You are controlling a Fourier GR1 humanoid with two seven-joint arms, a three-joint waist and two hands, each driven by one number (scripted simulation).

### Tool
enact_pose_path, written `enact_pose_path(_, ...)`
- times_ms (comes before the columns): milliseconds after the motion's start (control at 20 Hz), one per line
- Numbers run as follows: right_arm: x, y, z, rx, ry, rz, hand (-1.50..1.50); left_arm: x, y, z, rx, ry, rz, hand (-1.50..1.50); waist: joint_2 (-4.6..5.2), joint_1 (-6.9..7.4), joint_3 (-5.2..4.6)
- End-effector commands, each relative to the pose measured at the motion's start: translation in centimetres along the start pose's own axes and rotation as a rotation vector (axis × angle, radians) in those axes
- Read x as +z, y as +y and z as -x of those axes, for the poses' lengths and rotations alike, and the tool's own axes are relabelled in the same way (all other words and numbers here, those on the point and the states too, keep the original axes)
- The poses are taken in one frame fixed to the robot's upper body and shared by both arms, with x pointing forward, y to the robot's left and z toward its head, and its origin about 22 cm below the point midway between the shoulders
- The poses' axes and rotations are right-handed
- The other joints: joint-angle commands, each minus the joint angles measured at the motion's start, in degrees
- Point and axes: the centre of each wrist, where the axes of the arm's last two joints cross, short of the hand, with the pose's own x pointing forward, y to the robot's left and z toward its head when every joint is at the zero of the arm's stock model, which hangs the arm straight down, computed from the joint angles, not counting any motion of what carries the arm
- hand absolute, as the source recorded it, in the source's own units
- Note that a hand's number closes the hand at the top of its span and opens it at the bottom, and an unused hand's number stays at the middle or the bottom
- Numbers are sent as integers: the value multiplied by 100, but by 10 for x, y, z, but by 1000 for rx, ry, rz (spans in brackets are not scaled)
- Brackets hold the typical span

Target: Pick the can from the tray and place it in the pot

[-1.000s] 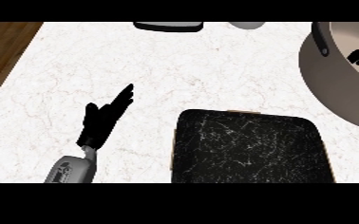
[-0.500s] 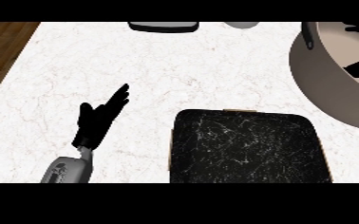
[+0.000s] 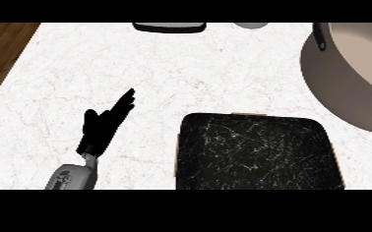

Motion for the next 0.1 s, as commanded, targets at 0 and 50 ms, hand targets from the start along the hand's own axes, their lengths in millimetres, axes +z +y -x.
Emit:
enact_pose_path(0, 15, -36, -3, -97, -11, 95, -150, 4, 12, -3, -11, 3, 23, 0, 16, 54, 6)
enact_pose_path(50, 27, -47, 6, -109, -27, 82, -150, 1, 1, -8, -7, -21, -2, 0, 13, 13, 14)
